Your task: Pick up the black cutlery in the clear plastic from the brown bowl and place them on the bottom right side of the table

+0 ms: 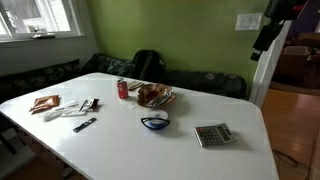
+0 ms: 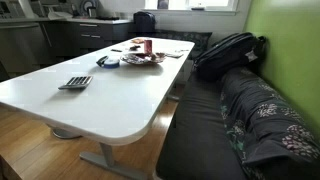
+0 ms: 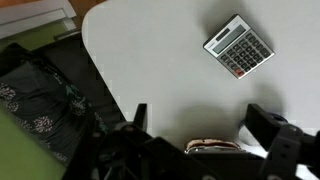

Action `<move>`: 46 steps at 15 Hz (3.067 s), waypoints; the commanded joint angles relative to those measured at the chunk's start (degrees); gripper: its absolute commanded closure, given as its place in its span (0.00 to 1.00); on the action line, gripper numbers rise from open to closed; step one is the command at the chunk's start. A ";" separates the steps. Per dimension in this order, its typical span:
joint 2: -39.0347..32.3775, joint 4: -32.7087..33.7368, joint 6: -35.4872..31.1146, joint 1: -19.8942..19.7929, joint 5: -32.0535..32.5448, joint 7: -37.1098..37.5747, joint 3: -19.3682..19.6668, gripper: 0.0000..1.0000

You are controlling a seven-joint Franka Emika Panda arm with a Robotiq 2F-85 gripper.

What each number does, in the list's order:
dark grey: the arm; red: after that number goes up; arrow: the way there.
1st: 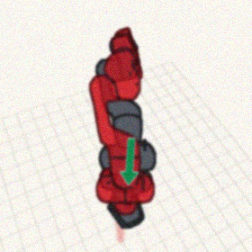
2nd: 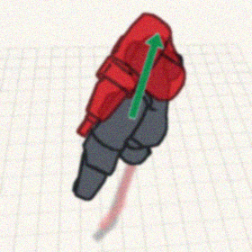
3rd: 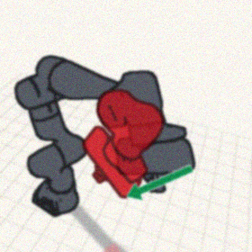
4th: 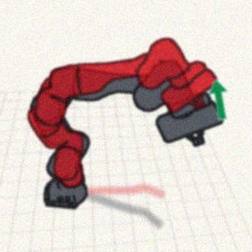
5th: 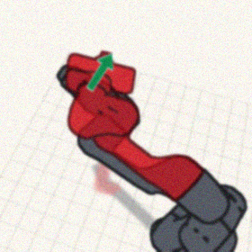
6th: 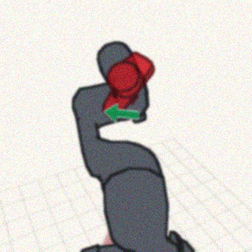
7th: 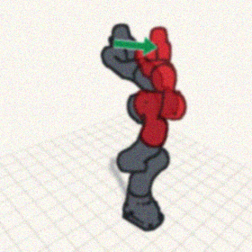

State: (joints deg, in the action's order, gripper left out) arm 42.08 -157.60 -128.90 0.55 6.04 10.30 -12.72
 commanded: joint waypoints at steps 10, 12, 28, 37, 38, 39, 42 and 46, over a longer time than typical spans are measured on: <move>-0.36 -0.18 0.25 0.76 0.66 0.49 0.75 0.00; -3.38 1.40 0.12 -1.67 1.46 4.42 -0.83 0.00; -43.80 33.82 3.29 -4.24 7.44 16.92 6.14 0.00; -52.39 42.88 5.76 -2.69 3.21 18.19 8.02 0.00; -55.72 45.52 4.73 -2.29 -0.25 18.80 8.45 0.00; -58.69 48.15 4.89 -1.68 -2.96 20.10 8.86 0.00; -68.31 57.10 2.96 0.84 -9.10 25.00 9.59 0.00; -80.65 70.97 5.59 6.06 -9.47 31.29 11.15 0.00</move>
State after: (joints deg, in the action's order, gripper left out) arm -29.06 -97.95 -126.00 2.48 -2.46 37.69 -3.66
